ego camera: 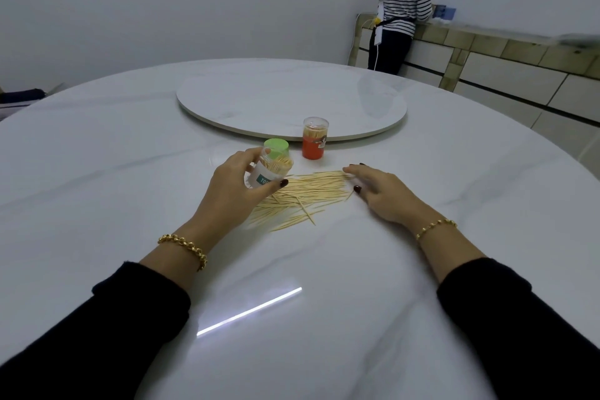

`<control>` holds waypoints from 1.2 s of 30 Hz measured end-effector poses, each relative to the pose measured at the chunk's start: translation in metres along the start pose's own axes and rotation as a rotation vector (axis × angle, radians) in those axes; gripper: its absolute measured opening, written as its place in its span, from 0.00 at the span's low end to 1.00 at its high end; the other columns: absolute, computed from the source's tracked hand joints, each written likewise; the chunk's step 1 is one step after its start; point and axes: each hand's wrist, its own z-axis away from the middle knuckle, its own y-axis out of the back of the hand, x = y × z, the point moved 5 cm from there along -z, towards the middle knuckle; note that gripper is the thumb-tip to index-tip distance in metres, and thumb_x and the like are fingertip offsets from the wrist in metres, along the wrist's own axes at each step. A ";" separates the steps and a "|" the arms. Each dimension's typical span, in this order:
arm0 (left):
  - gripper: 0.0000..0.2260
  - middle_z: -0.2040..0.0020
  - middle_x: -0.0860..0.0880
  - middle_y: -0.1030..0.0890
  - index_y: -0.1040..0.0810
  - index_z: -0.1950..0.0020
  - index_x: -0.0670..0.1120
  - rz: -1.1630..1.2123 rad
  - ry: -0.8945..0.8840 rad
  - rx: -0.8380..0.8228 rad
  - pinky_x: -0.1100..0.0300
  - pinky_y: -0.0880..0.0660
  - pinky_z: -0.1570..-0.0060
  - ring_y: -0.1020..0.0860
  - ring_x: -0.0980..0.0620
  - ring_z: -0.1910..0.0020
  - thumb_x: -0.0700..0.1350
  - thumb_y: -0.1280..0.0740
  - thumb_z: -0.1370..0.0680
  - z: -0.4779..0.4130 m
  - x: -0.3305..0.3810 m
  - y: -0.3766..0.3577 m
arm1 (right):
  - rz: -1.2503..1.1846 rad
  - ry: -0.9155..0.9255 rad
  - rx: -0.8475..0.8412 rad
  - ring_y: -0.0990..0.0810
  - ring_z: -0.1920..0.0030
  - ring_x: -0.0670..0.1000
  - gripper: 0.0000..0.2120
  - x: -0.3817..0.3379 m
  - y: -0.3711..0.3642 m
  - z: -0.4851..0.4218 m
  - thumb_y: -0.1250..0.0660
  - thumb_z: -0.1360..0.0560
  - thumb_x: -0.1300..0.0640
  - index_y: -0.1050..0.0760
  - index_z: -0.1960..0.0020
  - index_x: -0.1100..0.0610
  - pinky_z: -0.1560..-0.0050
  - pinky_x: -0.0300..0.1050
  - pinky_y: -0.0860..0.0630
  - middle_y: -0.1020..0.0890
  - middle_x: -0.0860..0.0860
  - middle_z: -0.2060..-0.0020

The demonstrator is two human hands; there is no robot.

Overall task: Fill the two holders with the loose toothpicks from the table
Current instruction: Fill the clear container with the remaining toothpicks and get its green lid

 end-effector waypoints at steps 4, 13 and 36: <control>0.25 0.42 0.51 0.24 0.27 0.34 0.45 -0.007 -0.008 0.000 0.81 0.35 0.57 0.27 0.55 0.47 0.51 0.27 0.28 0.000 0.001 0.000 | -0.037 0.034 -0.025 0.39 0.26 0.46 0.22 -0.001 -0.003 -0.001 0.34 0.23 0.61 0.31 0.30 0.54 0.29 0.35 0.45 0.30 0.50 0.30; 0.25 0.42 0.51 0.24 0.27 0.34 0.47 0.004 0.001 -0.016 0.78 0.33 0.57 0.26 0.54 0.46 0.52 0.27 0.28 0.001 0.001 -0.002 | 0.208 0.065 -0.046 0.39 0.26 0.50 0.19 -0.016 -0.019 -0.027 0.39 0.20 0.56 0.31 0.29 0.55 0.28 0.48 0.43 0.32 0.51 0.28; 0.25 0.44 0.52 0.25 0.27 0.34 0.47 0.005 0.011 -0.024 0.80 0.34 0.57 0.27 0.55 0.47 0.51 0.27 0.29 0.001 0.003 -0.002 | 0.250 0.252 0.317 0.21 0.54 0.58 0.07 -0.043 -0.009 -0.032 0.33 0.25 0.61 0.17 0.52 0.57 0.52 0.55 0.26 0.16 0.53 0.57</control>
